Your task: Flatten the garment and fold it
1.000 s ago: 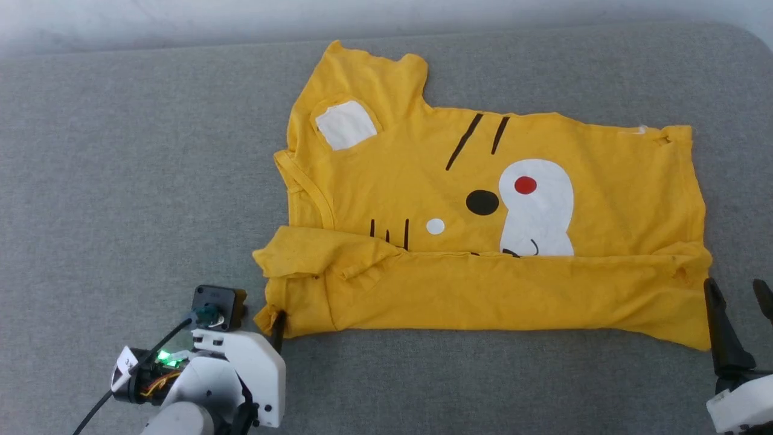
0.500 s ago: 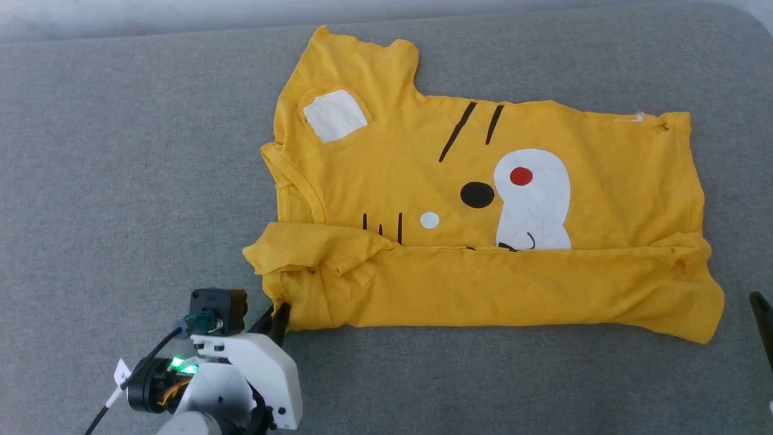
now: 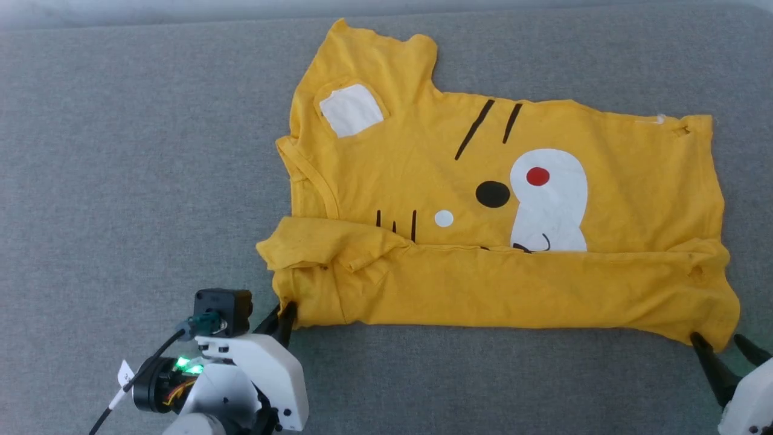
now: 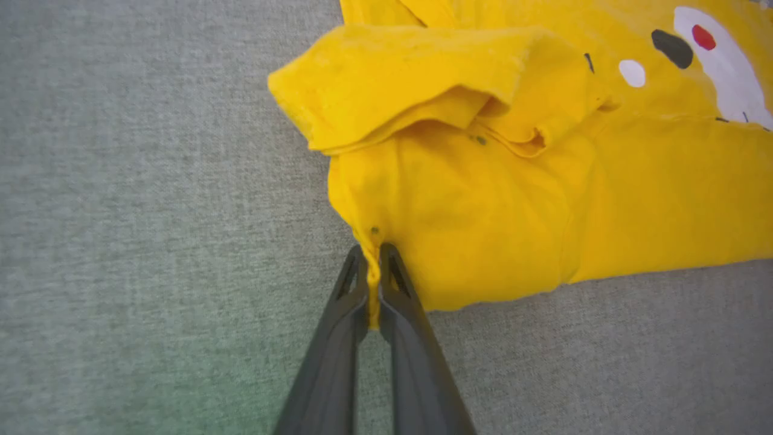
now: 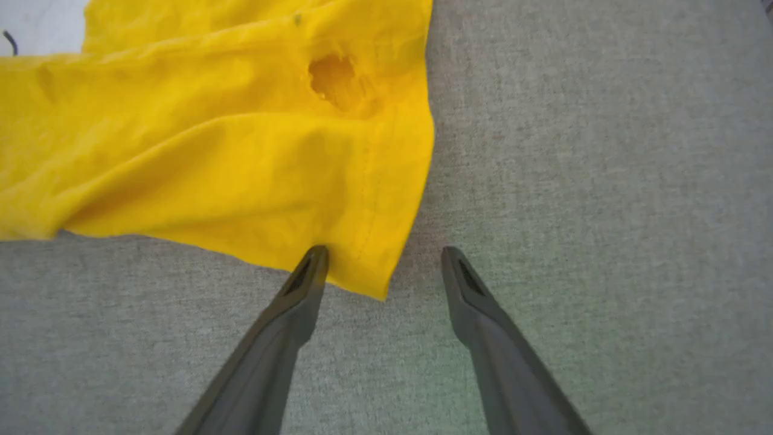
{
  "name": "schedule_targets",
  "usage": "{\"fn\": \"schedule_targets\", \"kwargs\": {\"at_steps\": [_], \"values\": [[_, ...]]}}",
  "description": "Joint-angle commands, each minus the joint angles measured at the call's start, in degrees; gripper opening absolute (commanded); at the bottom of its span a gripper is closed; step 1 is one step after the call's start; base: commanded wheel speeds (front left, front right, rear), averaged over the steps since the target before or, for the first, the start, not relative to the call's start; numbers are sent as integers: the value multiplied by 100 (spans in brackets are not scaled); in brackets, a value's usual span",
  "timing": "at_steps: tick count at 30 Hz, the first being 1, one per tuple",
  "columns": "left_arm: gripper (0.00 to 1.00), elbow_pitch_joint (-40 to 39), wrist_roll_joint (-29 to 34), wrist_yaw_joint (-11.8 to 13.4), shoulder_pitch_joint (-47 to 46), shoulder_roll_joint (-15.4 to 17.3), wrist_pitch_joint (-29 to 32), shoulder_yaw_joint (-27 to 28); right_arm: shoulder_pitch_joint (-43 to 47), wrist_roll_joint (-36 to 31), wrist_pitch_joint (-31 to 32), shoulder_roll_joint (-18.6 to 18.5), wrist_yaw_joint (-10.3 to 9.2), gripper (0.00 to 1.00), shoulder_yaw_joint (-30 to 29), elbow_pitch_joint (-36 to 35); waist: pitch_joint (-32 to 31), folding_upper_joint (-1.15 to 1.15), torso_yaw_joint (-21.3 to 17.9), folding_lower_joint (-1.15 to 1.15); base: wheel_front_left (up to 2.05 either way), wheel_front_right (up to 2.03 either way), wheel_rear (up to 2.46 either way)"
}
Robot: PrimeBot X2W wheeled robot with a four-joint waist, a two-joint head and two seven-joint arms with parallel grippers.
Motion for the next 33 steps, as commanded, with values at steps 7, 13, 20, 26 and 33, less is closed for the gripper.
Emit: {"fn": "schedule_targets", "kwargs": {"at_steps": [7, 13, 20, 26, 33], "values": [[0, -18, -96, 34, 107, -72, -134, 20, -193, 79, -32, -25, -5, 0, 194, 512, -138, 0, 68, -1, 0, 0, 0], [0, -136, -366, -17, 252, -182, -341, 168, -242, 157, -148, -127, -5, 0, 124, 337, -232, 0, 62, -1, 0, 0, 0], [0, -436, -751, -70, 517, -295, -670, 483, -179, 316, -58, -165, -5, 0, -126, -307, -409, 0, 77, -1, 0, 0, 0], [0, -997, -960, 0, 929, -148, -584, 655, 115, 450, 371, -105, -5, 0, -522, -945, -562, 0, 135, -1, 0, 0, 0], [0, -1585, -1164, 261, 1745, 54, -328, 764, 635, 522, 973, 132, -5, 0, -946, -1402, -668, 0, 195, -1, 0, 0, 0]]}}
